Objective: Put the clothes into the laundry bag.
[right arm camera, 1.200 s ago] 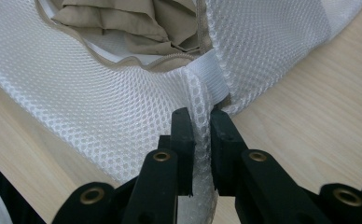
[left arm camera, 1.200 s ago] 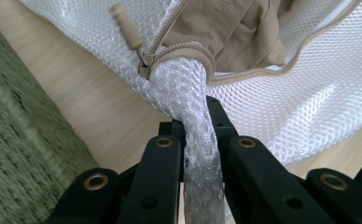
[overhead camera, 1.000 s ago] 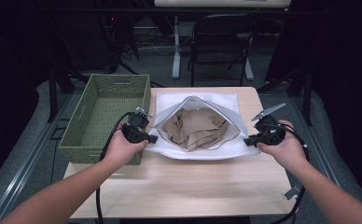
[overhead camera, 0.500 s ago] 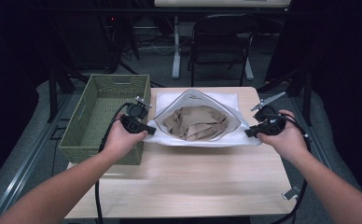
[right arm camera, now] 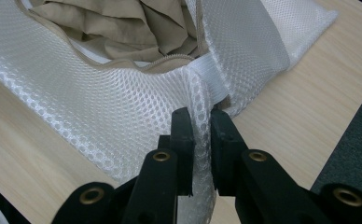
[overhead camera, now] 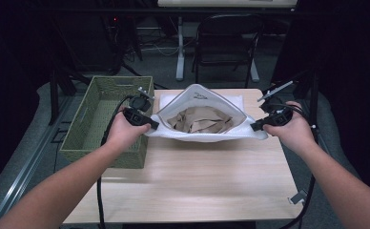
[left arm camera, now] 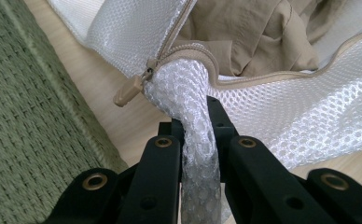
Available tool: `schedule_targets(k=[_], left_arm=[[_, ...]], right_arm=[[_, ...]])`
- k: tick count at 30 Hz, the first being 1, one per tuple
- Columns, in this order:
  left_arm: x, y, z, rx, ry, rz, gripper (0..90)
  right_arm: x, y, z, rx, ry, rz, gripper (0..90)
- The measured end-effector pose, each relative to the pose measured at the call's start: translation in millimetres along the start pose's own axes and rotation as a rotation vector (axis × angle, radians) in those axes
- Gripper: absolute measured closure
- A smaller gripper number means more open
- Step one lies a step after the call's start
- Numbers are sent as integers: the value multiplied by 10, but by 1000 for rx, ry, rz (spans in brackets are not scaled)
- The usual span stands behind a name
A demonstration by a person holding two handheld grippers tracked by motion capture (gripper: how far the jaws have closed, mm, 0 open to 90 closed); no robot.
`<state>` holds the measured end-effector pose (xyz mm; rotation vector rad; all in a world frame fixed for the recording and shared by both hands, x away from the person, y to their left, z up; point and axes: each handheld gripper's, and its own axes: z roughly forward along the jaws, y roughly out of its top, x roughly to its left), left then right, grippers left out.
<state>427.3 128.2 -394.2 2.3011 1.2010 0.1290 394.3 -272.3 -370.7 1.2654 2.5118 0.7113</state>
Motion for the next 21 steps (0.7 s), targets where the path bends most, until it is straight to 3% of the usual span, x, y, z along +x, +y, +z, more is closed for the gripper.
schedule_targets(k=[11,21], left_arm=[[102,158,-104,-41,-3,-35,856],[149,272,-143,-70,10,-45,856]], right_arm=[[-145,142,-70,-49,-18,49,815],[-229,252,-90,-90,-33,63,815]])
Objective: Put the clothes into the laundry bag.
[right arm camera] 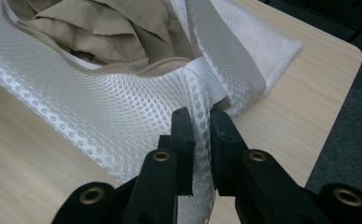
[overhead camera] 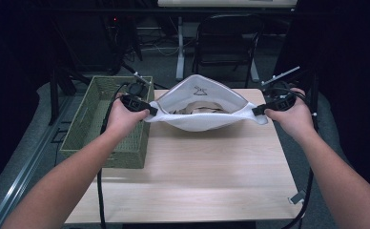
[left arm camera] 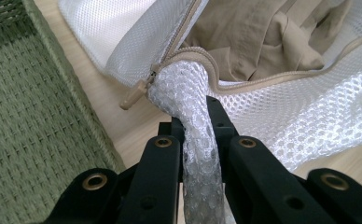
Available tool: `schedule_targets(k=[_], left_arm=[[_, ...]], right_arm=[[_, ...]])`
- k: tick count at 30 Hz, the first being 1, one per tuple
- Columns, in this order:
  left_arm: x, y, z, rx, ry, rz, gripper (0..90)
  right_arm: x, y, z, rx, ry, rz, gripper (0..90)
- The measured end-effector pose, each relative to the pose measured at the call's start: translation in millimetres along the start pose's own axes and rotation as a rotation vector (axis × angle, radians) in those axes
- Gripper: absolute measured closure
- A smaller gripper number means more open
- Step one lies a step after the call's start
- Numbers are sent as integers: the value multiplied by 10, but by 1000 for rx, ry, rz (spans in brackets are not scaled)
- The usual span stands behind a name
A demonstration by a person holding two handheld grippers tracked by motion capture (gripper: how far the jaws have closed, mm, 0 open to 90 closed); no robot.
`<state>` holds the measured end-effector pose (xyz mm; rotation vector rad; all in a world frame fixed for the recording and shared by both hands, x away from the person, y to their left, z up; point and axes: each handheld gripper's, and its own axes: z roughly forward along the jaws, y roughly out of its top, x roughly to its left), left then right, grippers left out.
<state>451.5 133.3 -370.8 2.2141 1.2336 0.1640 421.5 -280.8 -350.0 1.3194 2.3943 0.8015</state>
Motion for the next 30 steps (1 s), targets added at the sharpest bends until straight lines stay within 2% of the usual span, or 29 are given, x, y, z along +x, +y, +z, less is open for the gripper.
schedule_targets(k=[3,5,11,13,14,20,24,30], left_arm=[[25,43,-10,-5,-2,-4,856],[39,96,-17,-15,7,-22,856],[64,194,-30,-29,29,-27,856],[78,206,-32,-32,29,-29,856],[94,228,-35,-44,22,-45,856],[105,275,-89,-61,13,-49,856],[75,300,-191,-88,21,-35,856],[31,351,-404,-141,32,-29,857]], right_arm=[[-26,40,-16,-7,-2,7,815],[-43,100,-24,-28,-7,18,815],[-14,207,-4,-44,-29,7,816],[-19,228,3,-48,-31,11,816],[-26,236,5,-49,-30,14,816],[-84,264,-25,-69,-50,39,816],[-95,270,-87,-83,-59,39,816],[-55,310,-267,-140,-83,16,817]])
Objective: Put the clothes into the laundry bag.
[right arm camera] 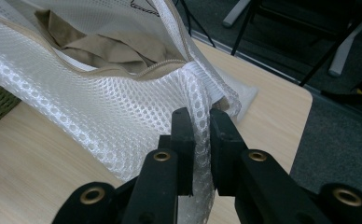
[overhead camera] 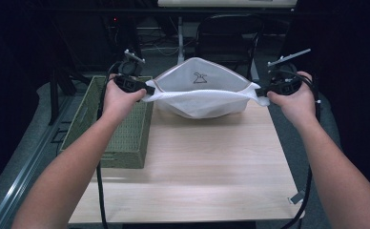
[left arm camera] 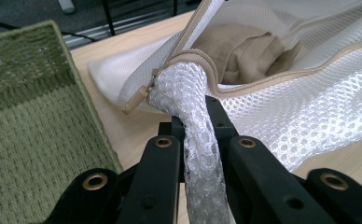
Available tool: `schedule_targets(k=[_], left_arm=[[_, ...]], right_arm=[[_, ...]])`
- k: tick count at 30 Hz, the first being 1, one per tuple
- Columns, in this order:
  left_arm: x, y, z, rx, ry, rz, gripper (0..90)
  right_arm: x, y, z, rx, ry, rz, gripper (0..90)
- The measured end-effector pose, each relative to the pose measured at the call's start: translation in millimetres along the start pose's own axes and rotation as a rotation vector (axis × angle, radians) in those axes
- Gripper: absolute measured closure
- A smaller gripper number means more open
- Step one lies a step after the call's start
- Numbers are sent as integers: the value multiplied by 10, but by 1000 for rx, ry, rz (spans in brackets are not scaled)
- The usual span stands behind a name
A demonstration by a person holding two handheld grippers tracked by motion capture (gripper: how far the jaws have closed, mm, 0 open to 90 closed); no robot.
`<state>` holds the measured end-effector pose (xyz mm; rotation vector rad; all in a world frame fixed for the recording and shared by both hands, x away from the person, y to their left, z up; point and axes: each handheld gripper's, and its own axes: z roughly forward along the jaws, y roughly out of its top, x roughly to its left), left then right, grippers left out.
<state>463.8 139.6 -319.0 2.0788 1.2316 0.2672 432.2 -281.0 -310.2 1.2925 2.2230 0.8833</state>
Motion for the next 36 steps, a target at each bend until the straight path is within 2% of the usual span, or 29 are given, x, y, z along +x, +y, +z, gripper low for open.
schedule_targets(k=[9,19,36], left_arm=[[-29,66,-177,-35,5,11,857],[-47,47,-144,-18,-1,18,857],[-96,-26,-177,9,-17,28,849]], right_arm=[[15,116,-193,-52,-7,-14,817],[-15,64,-158,-41,4,-3,816],[-30,17,-203,-17,32,5,811]])
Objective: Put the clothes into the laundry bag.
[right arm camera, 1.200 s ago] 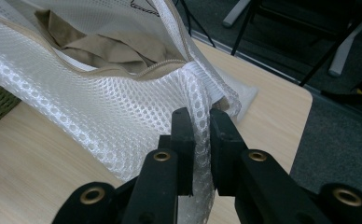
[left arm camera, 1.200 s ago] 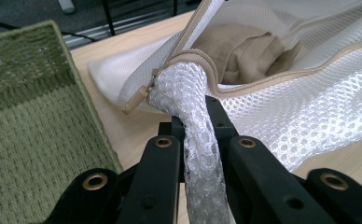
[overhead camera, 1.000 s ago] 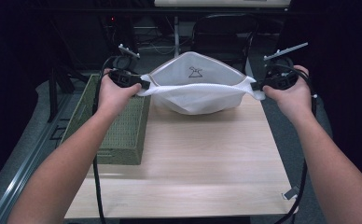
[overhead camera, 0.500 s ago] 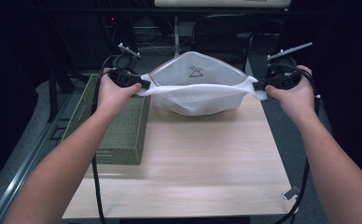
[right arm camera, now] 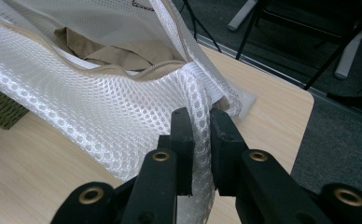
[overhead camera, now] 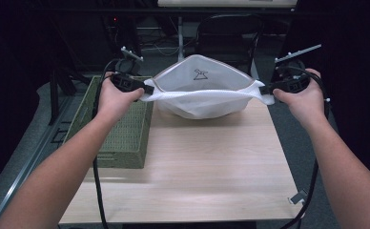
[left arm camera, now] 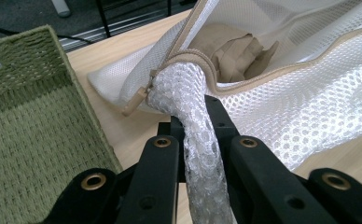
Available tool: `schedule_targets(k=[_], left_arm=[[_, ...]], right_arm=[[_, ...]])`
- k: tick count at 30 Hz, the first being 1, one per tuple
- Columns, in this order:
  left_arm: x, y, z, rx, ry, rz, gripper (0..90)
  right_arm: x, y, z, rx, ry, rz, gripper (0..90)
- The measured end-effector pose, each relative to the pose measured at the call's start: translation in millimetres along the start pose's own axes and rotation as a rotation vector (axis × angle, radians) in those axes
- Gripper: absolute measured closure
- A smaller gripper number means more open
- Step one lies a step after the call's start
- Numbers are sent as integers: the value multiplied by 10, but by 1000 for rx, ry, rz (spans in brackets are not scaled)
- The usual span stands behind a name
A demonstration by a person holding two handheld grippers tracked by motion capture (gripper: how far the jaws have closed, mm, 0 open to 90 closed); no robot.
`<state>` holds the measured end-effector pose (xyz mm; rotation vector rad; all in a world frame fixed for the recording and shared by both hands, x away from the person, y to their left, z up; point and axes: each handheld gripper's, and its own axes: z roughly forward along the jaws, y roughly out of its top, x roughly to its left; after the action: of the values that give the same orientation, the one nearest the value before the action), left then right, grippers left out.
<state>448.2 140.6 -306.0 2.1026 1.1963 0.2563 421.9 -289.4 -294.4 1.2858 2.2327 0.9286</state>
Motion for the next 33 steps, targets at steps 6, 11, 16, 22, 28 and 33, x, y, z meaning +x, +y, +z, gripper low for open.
schedule_targets(k=[6,11,16,22,28,33], left_arm=[[-9,-66,6,7,-8,-3,848],[-19,-144,-10,20,-25,6,840],[-55,-257,-18,29,-39,27,839],[-77,-351,-26,32,-51,33,839],[-112,-485,-38,28,-71,41,839],[-161,-657,-22,33,-80,69,839]], right_arm=[[29,-30,-2,14,2,-6,808],[82,-85,-31,31,9,-19,805],[124,-154,-47,35,13,-34,803],[171,-251,-68,48,26,-51,801],[206,-412,-102,55,51,-56,800],[255,-550,-103,65,73,-61,801]])
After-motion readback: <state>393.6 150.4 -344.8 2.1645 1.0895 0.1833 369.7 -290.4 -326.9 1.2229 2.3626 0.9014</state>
